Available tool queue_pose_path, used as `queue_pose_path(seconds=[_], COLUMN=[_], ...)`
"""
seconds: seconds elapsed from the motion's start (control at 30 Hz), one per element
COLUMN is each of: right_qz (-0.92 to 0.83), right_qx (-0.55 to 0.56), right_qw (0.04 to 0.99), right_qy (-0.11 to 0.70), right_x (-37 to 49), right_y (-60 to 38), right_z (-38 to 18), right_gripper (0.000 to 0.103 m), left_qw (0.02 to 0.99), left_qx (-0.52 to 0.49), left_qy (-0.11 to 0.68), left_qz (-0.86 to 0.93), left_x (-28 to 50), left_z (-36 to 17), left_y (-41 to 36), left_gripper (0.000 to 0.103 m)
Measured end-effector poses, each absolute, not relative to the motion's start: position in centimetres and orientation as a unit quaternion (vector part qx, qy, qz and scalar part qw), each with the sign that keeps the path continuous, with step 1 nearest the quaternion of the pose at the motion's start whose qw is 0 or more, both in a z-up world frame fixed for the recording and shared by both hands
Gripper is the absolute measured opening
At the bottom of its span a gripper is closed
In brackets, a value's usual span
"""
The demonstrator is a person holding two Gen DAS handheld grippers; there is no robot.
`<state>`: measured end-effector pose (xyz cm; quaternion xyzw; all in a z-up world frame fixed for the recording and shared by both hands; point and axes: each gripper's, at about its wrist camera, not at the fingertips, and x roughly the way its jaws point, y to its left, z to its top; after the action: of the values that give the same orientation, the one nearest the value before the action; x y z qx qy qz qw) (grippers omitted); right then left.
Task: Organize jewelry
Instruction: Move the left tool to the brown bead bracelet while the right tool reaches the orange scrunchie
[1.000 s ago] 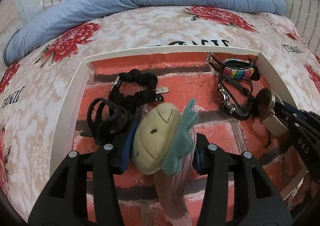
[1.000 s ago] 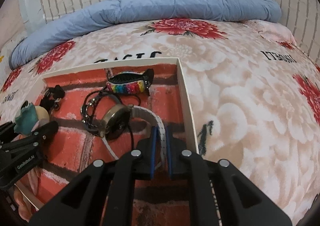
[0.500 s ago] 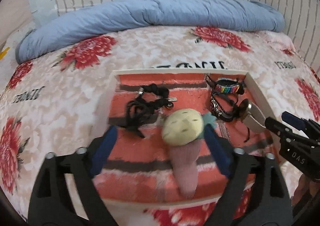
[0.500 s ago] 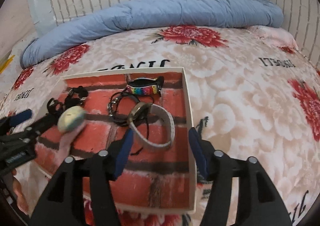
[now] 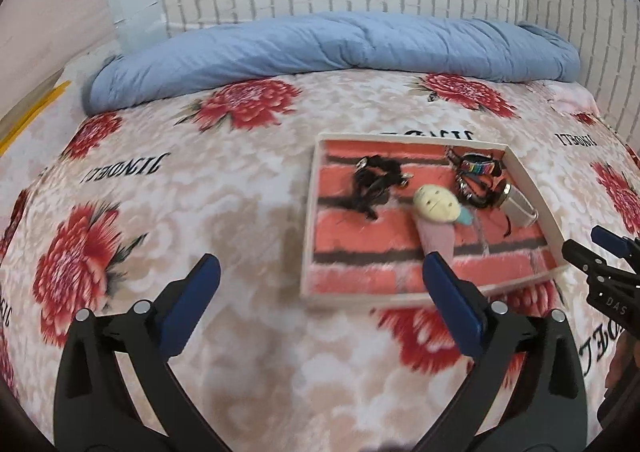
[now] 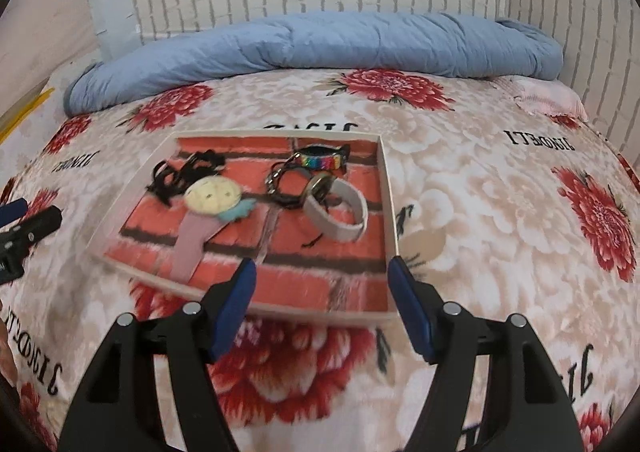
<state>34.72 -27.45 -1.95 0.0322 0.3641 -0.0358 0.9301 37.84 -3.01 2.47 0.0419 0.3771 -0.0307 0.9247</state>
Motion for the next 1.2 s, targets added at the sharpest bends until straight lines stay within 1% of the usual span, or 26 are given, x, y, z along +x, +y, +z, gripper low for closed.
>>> queue_pose_path(seconds=[0.23, 0.43, 0.57, 1.07, 1.2], right_qz=[-0.039, -0.04, -0.042, -0.054, -0.055], right_qx=[0.019, 0.019, 0.018, 0.005, 0.007], right_qw=[0.926, 0.925, 0.923, 0.922, 0.922], right_qy=[0.376, 0.378, 0.381, 0.383, 0.383], right_x=[32.0, 30.1, 28.8, 22.9, 22.1], right_y=[-26.5, -25.9, -25.4, -25.0, -25.0], right_z=[-2.7, -3.3, -4.0, -5.9, -6.1], right_gripper=[0.067, 0.067, 0.067, 0.067, 0.067], left_qw=[0.924, 0.923, 0.924, 0.922, 0.923], left_qx=[0.047, 0.029, 0.023, 0.027, 0.029], left_qy=[0.379, 0.383, 0.381, 0.387, 0.384], left_qz=[-0.017, 0.004, 0.007, -0.013, -0.02], left_x=[34.0, 31.8, 30.4, 24.4, 23.4], left_z=[2.4, 2.1, 1.9, -1.3, -1.4], left_y=[0.6, 4.2, 5.3, 4.1, 3.7], left_gripper=[0.098, 0.098, 0.098, 0.098, 0.098])
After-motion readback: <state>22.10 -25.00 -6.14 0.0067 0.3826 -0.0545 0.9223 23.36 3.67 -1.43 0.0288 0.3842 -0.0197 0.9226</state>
